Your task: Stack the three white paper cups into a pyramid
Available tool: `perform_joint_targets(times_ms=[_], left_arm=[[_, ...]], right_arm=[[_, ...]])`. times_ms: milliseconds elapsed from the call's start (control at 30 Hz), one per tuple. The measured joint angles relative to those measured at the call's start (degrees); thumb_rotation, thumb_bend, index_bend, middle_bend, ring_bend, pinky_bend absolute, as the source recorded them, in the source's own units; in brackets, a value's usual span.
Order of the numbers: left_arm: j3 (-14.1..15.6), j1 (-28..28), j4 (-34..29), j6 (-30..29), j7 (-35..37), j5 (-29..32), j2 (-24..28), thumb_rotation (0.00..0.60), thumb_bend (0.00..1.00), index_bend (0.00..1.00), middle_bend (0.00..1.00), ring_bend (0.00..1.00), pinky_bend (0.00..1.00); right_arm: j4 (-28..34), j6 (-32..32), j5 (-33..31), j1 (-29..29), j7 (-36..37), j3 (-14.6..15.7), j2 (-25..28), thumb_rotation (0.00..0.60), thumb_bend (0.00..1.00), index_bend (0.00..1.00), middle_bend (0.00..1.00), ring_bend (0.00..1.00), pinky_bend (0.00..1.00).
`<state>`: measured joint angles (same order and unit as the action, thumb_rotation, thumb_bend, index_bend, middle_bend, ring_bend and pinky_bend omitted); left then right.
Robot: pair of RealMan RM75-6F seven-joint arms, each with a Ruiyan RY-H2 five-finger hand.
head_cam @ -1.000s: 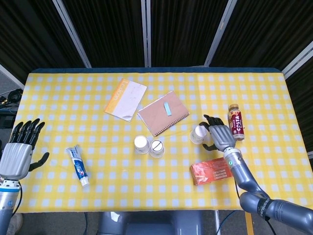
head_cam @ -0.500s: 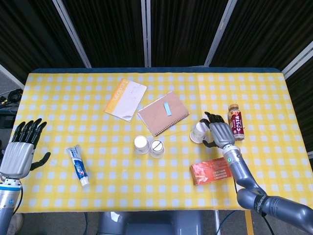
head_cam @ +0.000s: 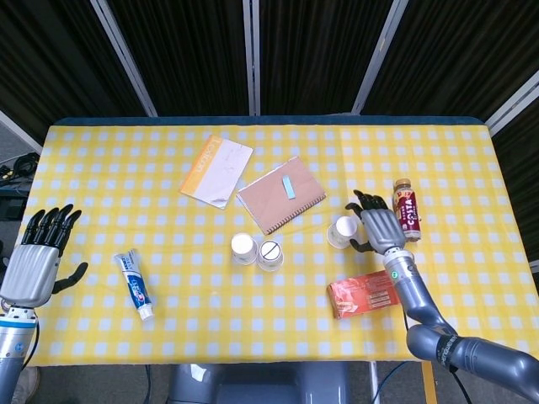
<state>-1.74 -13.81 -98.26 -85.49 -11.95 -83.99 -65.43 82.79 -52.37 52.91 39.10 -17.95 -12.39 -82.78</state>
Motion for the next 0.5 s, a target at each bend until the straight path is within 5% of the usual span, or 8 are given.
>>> perform_joint_targets(times_ms=[267, 500], left_arm=[[-0.4, 0.4, -0.1, 0.4, 0.3, -0.5, 0.2, 0.6, 0.3, 0.0, 0.0, 0.0, 0.0], [-0.8, 0.6, 0.1, 0.7, 0.5, -0.5, 0.3, 0.6, 0.3, 0.0, 0.0, 0.0, 0.0]], right_arm=[[-1.6, -0.4, 1.4, 0.1, 1.3, 0.4, -1.7, 0.6, 0.3, 0.45, 0.12, 0.0, 0.07], [0.1, -2.9, 4.8, -0.2, 3.1, -0.1, -1.4, 0.6, 0.31, 0.46, 0.13, 0.0, 0.08]])
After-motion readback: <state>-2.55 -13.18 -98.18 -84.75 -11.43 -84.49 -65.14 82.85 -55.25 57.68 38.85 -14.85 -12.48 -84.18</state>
